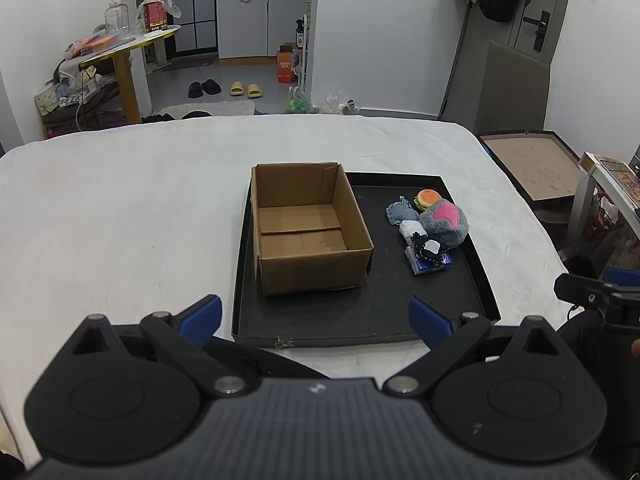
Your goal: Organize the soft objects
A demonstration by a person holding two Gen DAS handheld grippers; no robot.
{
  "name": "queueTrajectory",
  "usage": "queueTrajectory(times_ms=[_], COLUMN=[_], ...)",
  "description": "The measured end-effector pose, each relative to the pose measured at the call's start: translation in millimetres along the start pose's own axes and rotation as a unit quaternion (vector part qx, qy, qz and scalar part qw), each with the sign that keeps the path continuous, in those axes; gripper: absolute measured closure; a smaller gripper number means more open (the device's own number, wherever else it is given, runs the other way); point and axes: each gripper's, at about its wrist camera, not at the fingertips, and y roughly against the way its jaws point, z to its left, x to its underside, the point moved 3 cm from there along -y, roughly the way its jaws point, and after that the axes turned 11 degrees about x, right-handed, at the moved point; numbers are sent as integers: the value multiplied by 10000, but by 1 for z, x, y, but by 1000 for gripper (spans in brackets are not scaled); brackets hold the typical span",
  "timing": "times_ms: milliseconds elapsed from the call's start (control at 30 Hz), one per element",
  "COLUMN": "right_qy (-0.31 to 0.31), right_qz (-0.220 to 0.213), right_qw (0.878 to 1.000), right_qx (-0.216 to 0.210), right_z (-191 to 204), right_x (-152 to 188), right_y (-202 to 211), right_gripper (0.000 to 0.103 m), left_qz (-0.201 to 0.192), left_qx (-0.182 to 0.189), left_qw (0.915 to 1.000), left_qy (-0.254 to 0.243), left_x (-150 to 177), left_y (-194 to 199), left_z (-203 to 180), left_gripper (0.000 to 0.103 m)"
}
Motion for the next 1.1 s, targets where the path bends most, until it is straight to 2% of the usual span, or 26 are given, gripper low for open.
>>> queueTrajectory(times_ms=[700, 1100], right_qy=[-37, -42], right_qz=[2, 79], right_qw=[10000, 9998], right_qx=[-18, -176], right_z=[-2, -2], right_x=[0, -1], right_y=[0, -18], right_gripper=[0, 0], left_qz=[1, 122], left_qx=[-11, -89], left_qw=[10000, 9998], left_qy=[42, 161], left_x=[-1, -10], left_y=[0, -22], left_z=[4, 17], left_gripper=[4, 4])
